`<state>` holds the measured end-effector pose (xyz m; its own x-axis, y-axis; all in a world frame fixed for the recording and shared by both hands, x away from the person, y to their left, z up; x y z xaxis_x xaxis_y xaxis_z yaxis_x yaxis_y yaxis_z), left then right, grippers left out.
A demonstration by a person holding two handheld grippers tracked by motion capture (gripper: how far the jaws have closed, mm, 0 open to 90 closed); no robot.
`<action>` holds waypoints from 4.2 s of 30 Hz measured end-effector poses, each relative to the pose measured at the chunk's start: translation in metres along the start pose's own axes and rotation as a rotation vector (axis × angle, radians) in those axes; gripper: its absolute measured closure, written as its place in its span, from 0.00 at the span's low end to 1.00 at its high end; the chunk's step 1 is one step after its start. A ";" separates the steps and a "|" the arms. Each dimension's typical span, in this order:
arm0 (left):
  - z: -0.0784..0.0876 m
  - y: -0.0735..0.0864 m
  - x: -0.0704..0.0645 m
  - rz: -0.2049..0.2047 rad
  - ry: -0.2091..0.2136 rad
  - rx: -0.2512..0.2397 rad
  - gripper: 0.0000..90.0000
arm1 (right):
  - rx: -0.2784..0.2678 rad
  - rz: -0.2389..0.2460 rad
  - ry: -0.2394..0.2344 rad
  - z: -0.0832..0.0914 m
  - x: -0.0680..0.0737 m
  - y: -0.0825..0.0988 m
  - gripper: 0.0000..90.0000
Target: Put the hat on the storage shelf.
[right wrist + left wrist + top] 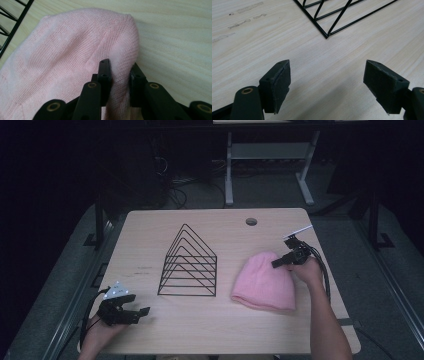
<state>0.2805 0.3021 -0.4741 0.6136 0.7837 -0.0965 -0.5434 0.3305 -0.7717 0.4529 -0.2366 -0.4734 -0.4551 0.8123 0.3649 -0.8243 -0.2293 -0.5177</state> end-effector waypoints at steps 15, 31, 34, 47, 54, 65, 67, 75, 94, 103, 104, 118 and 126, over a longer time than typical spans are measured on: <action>-0.002 0.000 -0.002 -0.004 0.013 0.009 0.25 | -0.064 0.043 -0.077 0.031 0.013 -0.002 0.88; 0.001 -0.005 -0.007 -0.002 0.066 -0.006 0.26 | -0.185 0.137 -0.179 0.074 0.043 -0.005 0.88; 0.005 -0.009 -0.009 -0.002 0.072 -0.013 0.26 | -0.220 0.175 -0.183 0.090 0.054 -0.008 0.88; 0.014 -0.028 -0.006 -0.037 0.105 -0.037 0.26 | -0.250 0.294 -0.147 0.133 0.085 -0.024 0.88; 0.015 -0.037 -0.002 -0.053 0.127 -0.021 0.26 | -0.264 0.314 -0.147 0.145 0.089 -0.037 0.88; 0.022 -0.063 0.000 -0.082 0.158 -0.015 0.26 | -0.299 0.334 -0.156 0.163 0.100 -0.053 0.88; 0.023 -0.068 0.000 -0.087 0.166 -0.018 0.26 | -0.306 0.339 -0.155 0.168 0.102 -0.057 0.88; 0.025 -0.088 0.000 -0.116 0.191 -0.012 0.26 | -0.323 0.371 -0.145 0.183 0.117 -0.073 0.88; 0.044 -0.140 0.002 -0.195 0.233 0.012 0.26 | -0.343 0.453 -0.162 0.196 0.158 -0.112 0.87; 0.043 -0.160 -0.006 -0.241 0.252 0.026 0.26 | -0.333 0.477 -0.184 0.193 0.174 -0.126 0.87; 0.043 -0.162 -0.006 -0.246 0.251 0.030 0.26 | -0.334 0.480 -0.186 0.192 0.175 -0.128 0.87; 0.049 -0.181 -0.010 -0.231 0.296 0.011 0.26 | -0.348 0.522 -0.222 0.193 0.206 -0.149 0.87; 0.056 -0.194 -0.012 -0.255 0.301 0.005 0.26 | -0.352 0.560 -0.234 0.194 0.225 -0.160 0.87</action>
<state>0.3463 0.2576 -0.2880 0.8695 0.4869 -0.0825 -0.3541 0.4982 -0.7914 0.4172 -0.1213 -0.1585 -0.8724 0.4770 0.1063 -0.3044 -0.3602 -0.8818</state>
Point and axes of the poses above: each handheld gripper's, and its own axes: z roughly backward along the jaws, y roughly out of its underside, x roughly to its left, the point moved 3 cm from there along -z, roughly forward along the jaws, and after that the axes turned 7 degrees about -x, right-handed, at the moved point
